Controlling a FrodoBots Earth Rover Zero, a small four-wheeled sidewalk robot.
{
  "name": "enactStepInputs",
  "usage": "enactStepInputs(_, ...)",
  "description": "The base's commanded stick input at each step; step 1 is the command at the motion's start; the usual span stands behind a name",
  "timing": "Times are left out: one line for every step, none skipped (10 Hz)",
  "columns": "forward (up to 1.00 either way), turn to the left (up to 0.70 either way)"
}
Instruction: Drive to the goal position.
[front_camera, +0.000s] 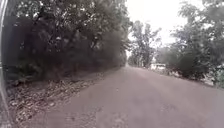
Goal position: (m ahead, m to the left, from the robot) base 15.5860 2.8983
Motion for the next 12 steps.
enactStepInputs(0.70,-0.10)
enactStepInputs(0.70,-0.23)
enactStepInputs(0.70,-0.33)
enactStepInputs(0.70,-0.34)
enactStepInputs(0.70,-0.34)
enactStepInputs(0.70,-0.27)
enactStepInputs(0.70,-0.06)
enactStepInputs(0.70,0.00)
enactStepInputs(0.70,0.00)
enactStepInputs(0.70,0.00)
enactStepInputs(0.70,0.00)
enactStepInputs(0.70,0.00)
